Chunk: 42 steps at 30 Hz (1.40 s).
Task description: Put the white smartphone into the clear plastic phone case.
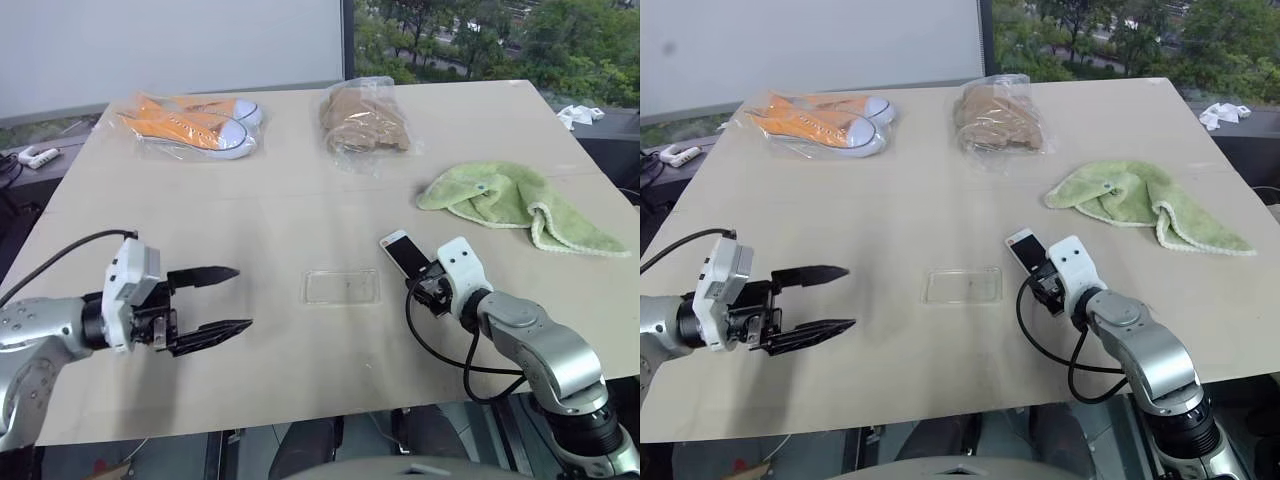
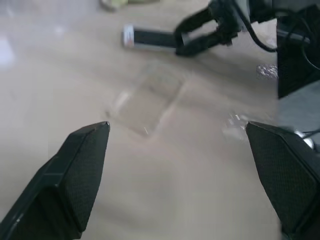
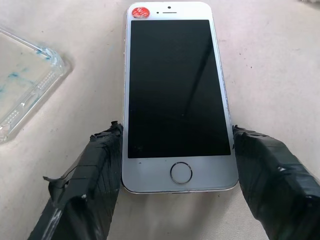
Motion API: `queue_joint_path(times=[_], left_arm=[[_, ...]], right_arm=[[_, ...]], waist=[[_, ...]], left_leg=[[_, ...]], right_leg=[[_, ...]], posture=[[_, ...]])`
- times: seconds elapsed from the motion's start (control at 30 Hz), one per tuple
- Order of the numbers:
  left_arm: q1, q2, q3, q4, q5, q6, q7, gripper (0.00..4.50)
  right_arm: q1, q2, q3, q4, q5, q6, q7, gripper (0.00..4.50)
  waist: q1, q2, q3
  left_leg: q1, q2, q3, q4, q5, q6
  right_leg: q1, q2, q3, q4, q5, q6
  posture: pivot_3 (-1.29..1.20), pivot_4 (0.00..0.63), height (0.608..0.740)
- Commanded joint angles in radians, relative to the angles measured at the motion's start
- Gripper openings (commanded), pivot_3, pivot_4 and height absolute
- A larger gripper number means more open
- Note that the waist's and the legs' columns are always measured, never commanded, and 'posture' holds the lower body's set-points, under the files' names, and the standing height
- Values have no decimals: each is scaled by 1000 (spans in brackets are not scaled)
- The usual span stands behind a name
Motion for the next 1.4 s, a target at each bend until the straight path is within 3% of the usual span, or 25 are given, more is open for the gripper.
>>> queue_joint_path(times=[0.03,0.43,0.7,0.93,1.1,1.33,1.4], left_arm=[[-32,-7,-7,1,27,-65,12,4500],[-19,-3,-28,54,73,-136,-8,4500],[-17,2,-38,83,90,-151,-15,4500],[-33,-5,-46,118,103,-164,-8,4500],[-94,-21,-125,154,134,-174,8,4500],[-322,-56,-312,295,224,-195,8,4500],[-381,-76,-358,338,237,-204,-9,3959]], right_arm=[[20,-18,27,21,-14,19,7,2918],[-56,-67,2,-34,28,-131,152,2918],[-246,-167,46,9,119,-185,406,2918],[-411,-323,208,132,61,-293,667,2918],[-480,-317,305,228,-11,-400,758,2918],[-564,-258,376,339,-98,-477,828,2918],[-574,-243,383,357,-114,-480,838,2918]], waist=[[-1,0,0],[-4,3,3],[-2,5,4],[-2,5,5],[-2,5,5],[0,4,5],[0,4,5]], left_leg=[[0,0,0,0,0,0],[-1,0,0,0,0,0],[-2,0,-1,0,0,0],[-3,0,-1,0,0,0],[-3,0,-1,0,0,0],[-5,-1,-2,1,0,0],[-5,-1,-2,1,0,0]], right_leg=[[0,0,0,0,0,0],[-1,0,0,-1,0,0],[-1,0,-1,-1,0,0],[-2,0,-2,-3,0,0],[-2,0,-2,-3,0,0],[-3,0,-2,-1,0,0],[-3,-1,-3,-1,0,0]], posture=[[0,150,740],[0,150,740],[0,150,740],[0,150,740],[0,150,740],[0,150,740],[0,150,740]])
